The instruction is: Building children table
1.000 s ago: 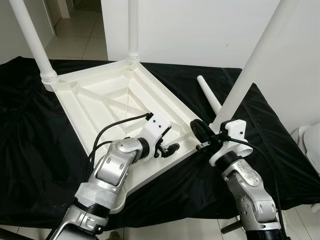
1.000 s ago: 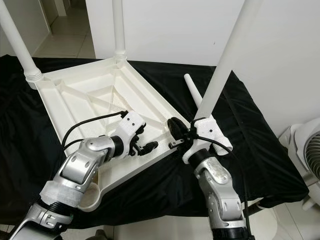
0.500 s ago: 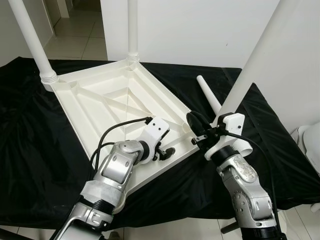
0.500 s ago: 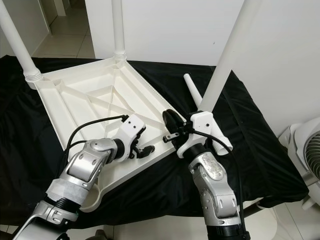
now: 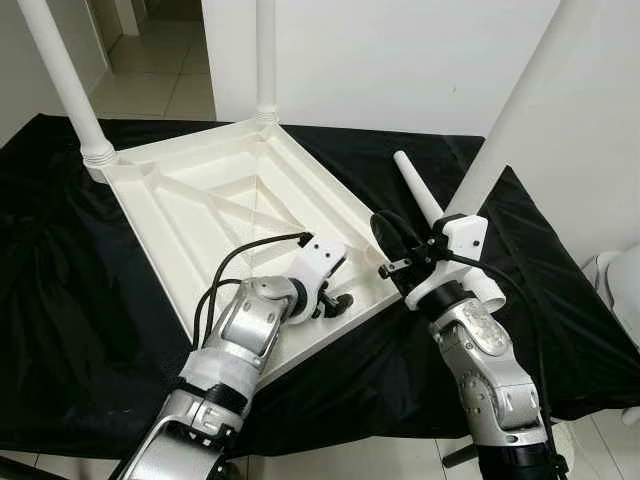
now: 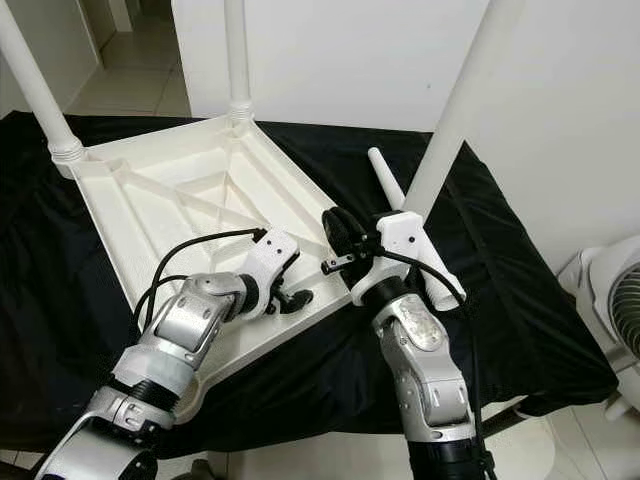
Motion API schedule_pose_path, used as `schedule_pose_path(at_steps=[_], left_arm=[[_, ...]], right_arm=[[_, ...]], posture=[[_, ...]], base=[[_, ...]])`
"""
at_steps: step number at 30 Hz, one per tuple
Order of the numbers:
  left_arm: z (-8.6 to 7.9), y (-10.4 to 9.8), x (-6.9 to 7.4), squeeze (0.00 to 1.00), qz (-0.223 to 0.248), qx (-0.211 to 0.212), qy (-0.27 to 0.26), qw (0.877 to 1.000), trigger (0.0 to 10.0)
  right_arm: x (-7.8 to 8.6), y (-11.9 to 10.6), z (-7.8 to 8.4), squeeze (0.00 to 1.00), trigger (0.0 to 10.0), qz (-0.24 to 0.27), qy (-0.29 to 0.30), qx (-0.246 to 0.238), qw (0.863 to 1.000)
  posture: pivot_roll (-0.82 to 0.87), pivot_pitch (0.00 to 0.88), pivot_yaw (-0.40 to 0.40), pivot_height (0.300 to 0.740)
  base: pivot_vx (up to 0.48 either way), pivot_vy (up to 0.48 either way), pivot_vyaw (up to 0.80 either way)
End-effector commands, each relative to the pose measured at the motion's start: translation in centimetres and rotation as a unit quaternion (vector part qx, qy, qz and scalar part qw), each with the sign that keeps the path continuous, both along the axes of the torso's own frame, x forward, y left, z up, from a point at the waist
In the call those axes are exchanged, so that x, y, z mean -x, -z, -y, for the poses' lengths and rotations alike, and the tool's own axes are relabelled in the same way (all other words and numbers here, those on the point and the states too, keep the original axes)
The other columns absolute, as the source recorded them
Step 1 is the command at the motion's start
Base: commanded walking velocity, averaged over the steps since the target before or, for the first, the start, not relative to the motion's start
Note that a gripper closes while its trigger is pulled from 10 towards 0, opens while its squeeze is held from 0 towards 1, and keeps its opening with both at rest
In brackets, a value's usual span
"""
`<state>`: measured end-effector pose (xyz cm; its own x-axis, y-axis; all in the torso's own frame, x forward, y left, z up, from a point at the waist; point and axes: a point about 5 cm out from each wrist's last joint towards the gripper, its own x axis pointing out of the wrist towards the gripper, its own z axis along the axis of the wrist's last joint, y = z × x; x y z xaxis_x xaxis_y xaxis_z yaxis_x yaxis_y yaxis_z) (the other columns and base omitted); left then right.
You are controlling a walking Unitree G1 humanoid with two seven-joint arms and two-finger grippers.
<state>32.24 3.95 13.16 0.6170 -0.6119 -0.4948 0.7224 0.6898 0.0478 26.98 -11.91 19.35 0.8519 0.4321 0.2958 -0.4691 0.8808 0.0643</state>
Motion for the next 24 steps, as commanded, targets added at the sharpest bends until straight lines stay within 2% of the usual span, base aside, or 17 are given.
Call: schedule_pose_path(at_steps=[1,2,3,17,24], left_arm=[[-1.5,0.4,-1.1,0.0,0.053,-0.065,-0.161,0.983,1.9],[-1.5,0.4,-1.1,0.0,0.053,-0.065,-0.161,0.983,1.9],[-1.5,0.4,-1.2,0.0,0.053,-0.065,-0.165,0.983,0.0],[-2.0,0.5,-1.6,0.0,0.056,-0.059,-0.198,0.977,0.0],[-3.2,0.4,-2.1,0.0,0.054,-0.056,-0.243,0.967,0.0]], right_arm=[[-0.1,-0.2,-0.1,0.0,10.0,0.002,0.002,0.001,1.0],[-0.1,-0.2,-0.1,0.0,10.0,0.002,0.002,0.001,1.0],[-0.1,-0.2,-0.1,0.0,10.0,0.002,0.002,0.001,1.0],[-0.2,-0.4,-0.2,0.0,10.0,0.003,0.009,-0.001,1.0],[-0.5,-0.6,-0.2,0.0,10.0,0.007,0.016,-0.002,1.0]], posture=[[0.04,0.0,-0.03,0.74],[0.04,0.0,-0.03,0.74],[0.04,0.0,-0.03,0.74],[0.05,0.0,-0.033,0.74],[0.06,0.006,-0.038,0.74]], base=[[0.0,0.0,0.0],[0.0,0.0,0.0],[0.0,0.0,0.0],[0.0,0.0,0.0],[0.0,0.0,0.0]])
